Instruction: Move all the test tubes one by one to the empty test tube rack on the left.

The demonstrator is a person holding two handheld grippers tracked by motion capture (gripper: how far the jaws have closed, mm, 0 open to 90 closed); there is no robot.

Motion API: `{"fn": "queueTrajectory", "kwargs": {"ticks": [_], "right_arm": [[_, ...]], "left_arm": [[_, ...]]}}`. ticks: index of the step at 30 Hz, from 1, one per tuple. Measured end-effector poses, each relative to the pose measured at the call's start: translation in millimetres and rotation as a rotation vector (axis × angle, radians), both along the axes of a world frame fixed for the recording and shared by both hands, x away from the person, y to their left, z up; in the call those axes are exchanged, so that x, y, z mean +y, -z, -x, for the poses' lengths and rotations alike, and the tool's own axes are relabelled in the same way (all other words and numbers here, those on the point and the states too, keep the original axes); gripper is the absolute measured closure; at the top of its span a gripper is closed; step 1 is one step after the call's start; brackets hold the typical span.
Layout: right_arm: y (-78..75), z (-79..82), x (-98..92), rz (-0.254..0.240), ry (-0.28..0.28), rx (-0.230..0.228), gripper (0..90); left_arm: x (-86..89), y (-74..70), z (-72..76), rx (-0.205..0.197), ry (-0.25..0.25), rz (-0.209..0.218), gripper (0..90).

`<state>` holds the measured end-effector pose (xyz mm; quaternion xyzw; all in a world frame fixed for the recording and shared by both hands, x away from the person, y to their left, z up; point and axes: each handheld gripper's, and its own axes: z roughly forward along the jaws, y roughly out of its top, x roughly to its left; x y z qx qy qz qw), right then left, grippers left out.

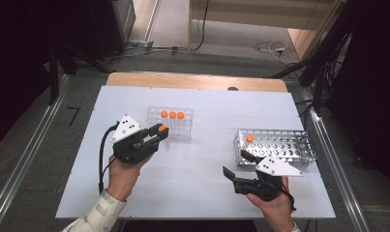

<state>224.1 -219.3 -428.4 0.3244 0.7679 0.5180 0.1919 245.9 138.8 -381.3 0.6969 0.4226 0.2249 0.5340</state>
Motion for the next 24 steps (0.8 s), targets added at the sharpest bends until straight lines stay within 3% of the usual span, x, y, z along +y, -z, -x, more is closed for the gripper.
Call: {"fn": "queueTrajectory", "kwargs": {"ticks": [24], "right_arm": [[2.9, 0.0, -19.6, -0.011, 0.048, 0.009, 18.3]], "left_arm": [[14.5, -9.6, -32.9, 0.007, -0.091, -0.016, 70.4]]}}
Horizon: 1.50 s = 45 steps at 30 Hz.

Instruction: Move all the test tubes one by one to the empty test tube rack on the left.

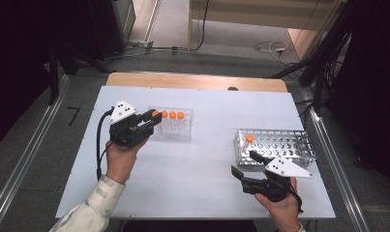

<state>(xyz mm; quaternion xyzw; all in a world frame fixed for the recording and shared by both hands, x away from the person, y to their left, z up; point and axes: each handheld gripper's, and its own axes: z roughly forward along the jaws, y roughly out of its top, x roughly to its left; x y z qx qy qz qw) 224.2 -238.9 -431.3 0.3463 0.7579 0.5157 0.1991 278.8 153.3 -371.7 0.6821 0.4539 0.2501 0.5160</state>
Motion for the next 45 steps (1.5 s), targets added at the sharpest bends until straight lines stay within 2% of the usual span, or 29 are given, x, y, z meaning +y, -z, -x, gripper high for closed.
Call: {"fn": "queueTrajectory", "kwargs": {"ticks": [16, 32, 45], "right_arm": [[1.7, -1.9, -9.2, -0.005, 0.028, 0.002, 18.3], [1.4, -1.9, -11.5, -0.01, 0.031, -0.001, 18.2], [1.7, -1.8, -12.1, -0.012, 0.033, 0.005, 18.3]], "left_arm": [[7.6, 2.2, -23.1, 0.023, -0.056, -0.011, 70.5], [6.4, -0.5, -40.5, 0.032, -0.079, -0.041, 70.5], [7.3, 1.1, -50.1, 0.043, -0.096, -0.044, 70.5]]}}
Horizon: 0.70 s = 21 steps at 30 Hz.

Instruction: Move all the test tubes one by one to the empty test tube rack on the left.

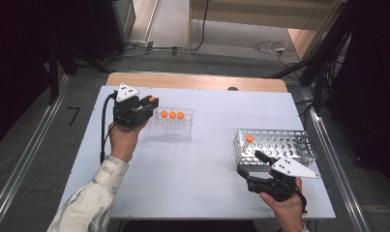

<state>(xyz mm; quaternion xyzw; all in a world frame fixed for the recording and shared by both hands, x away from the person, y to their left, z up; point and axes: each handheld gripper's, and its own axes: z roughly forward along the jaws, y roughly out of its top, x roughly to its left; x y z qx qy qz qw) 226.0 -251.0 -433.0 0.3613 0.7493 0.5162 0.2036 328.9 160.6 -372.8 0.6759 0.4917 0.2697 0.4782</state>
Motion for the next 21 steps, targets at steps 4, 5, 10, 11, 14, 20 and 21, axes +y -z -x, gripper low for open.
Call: {"fn": "queueTrajectory", "kwargs": {"ticks": [4, 5, 10, 11, 14, 20, 21], "right_arm": [[0.1, -0.2, -0.1, -0.001, 0.001, 0.001, 18.3], [0.2, -0.1, -0.1, -0.002, 0.002, 0.002, 18.3], [0.2, 0.0, -0.2, -0.002, 0.001, 0.001, 18.3], [0.2, 0.0, -0.3, -0.002, 0.001, 0.0, 18.3], [0.1, -0.1, -0.6, -0.002, 0.001, 0.0, 18.3], [0.6, 0.0, 0.0, 0.0, 0.0, 0.001, 18.3], [0.6, 0.0, 0.0, 0.0, 0.0, 0.001, 18.3]], "left_arm": [[1.2, 1.2, -2.2, 0.004, -0.008, -0.003, 70.5], [1.4, 1.5, -2.7, 0.006, -0.01, -0.003, 70.5], [2.7, 2.4, -4.8, 0.005, -0.018, -0.001, 70.5], [2.8, 2.4, -5.1, 0.005, -0.019, -0.001, 70.5], [2.7, 2.8, -6.0, 0.005, -0.024, 0.004, 70.5], [0.9, 4.3, -7.9, 0.003, -0.025, 0.006, 70.5], [0.3, 4.5, -8.1, 0.003, -0.025, 0.005, 70.5]]}}
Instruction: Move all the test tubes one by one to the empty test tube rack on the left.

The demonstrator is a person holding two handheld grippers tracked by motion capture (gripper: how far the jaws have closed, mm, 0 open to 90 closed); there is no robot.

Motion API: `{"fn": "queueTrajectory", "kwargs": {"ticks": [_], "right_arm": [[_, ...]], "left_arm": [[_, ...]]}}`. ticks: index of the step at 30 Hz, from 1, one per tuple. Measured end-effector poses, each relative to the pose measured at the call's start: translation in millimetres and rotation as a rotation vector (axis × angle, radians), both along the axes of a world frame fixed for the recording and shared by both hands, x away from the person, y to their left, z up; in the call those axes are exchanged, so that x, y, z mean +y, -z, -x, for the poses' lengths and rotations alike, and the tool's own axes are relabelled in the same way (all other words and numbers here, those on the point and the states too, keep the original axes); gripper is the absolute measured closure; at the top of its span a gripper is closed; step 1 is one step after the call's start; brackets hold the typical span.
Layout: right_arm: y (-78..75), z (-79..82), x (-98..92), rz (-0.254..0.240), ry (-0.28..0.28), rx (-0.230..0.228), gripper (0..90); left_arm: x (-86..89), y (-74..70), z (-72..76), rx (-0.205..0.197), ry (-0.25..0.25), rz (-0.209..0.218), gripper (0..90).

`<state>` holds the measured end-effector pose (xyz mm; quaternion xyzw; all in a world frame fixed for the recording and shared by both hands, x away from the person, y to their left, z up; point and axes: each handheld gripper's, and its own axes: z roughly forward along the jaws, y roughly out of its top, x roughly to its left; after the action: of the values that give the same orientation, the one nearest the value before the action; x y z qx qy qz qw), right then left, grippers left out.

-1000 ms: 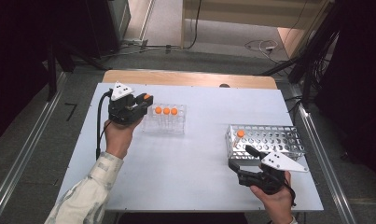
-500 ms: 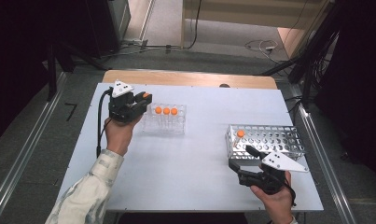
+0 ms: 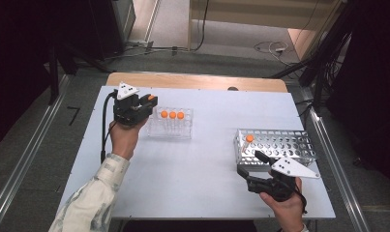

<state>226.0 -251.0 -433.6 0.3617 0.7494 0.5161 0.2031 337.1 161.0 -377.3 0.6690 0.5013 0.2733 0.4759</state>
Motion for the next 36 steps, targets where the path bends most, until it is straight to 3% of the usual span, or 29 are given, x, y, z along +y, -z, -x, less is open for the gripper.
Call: {"fn": "queueTrajectory", "kwargs": {"ticks": [15, 36], "right_arm": [[0.5, -0.6, -1.0, 0.001, 0.0, 0.0, 18.3], [2.4, -1.0, 0.1, 0.006, -0.001, 0.005, 18.3]], "left_arm": [[-6.1, 11.6, -4.3, 0.013, 0.0, -0.018, 70.4], [-6.6, 31.3, -2.5, 0.048, -0.003, -0.004, 68.8]]}}
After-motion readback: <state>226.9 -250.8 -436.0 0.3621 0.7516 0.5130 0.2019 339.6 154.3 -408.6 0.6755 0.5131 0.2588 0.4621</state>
